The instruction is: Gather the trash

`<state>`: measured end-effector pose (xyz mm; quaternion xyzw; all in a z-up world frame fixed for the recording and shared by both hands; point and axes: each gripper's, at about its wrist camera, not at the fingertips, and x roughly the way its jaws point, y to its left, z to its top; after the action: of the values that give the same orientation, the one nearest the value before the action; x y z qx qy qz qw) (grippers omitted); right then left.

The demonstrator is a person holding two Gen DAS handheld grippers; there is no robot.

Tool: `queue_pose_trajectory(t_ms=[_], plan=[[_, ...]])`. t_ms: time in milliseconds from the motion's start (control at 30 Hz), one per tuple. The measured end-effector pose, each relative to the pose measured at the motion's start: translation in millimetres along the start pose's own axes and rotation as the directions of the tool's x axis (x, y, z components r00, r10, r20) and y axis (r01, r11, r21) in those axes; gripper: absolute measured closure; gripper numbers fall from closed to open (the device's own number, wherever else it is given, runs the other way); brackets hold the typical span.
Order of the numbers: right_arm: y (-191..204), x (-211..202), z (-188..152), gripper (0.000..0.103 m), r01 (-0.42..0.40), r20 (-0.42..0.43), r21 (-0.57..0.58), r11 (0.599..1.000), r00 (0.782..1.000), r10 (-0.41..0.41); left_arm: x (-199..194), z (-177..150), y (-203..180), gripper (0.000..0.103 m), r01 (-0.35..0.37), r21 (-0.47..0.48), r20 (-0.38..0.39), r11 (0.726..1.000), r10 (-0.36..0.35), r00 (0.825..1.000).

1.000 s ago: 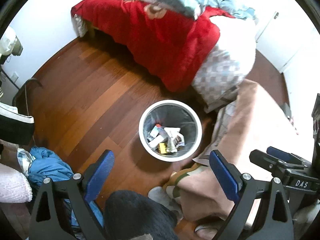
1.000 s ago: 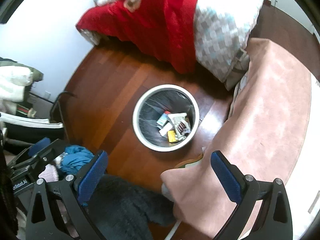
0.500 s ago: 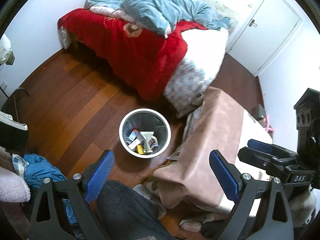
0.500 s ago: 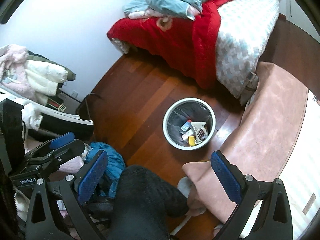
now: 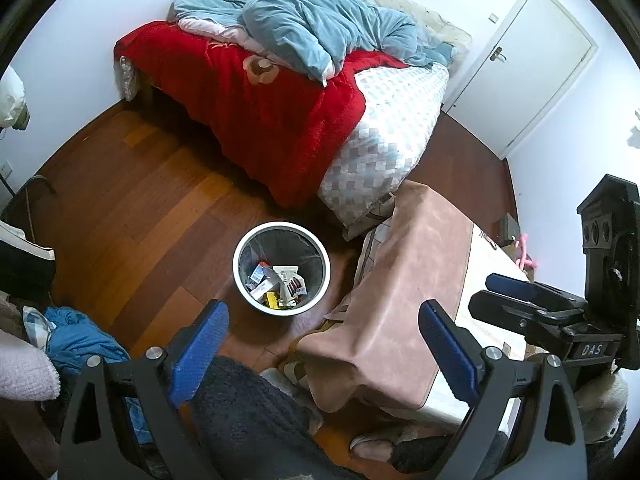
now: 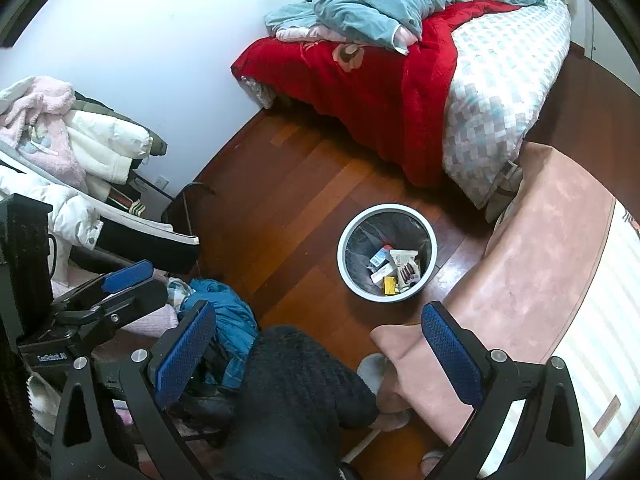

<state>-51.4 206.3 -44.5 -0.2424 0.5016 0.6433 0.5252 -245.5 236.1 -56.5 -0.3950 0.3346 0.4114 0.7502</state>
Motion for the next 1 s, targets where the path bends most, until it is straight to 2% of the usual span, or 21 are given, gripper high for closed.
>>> queue_pose_trajectory(t_ms=[233,300,1000], plan=[[-8,10,-1,0.000,0.005,-0.020,0.003,1.000,1.000,-0.005,6,-3,4,0.006,-0.020,-0.004,-0.007,1.000,0.020,1.000],[-9,11,-1,0.000,0.006,-0.022,0.003,1.000,1.000,-0.006,8,-4,5,0.000,-0.024,0.000,-0.011,1.000,0.024,1.000],[-9,11,-7,0.000,0.010,-0.029,-0.015,1.000,1.000,-0.011,7,-11,0,0.000,-0.020,0.000,-0.007,1.000,0.020,1.000]])
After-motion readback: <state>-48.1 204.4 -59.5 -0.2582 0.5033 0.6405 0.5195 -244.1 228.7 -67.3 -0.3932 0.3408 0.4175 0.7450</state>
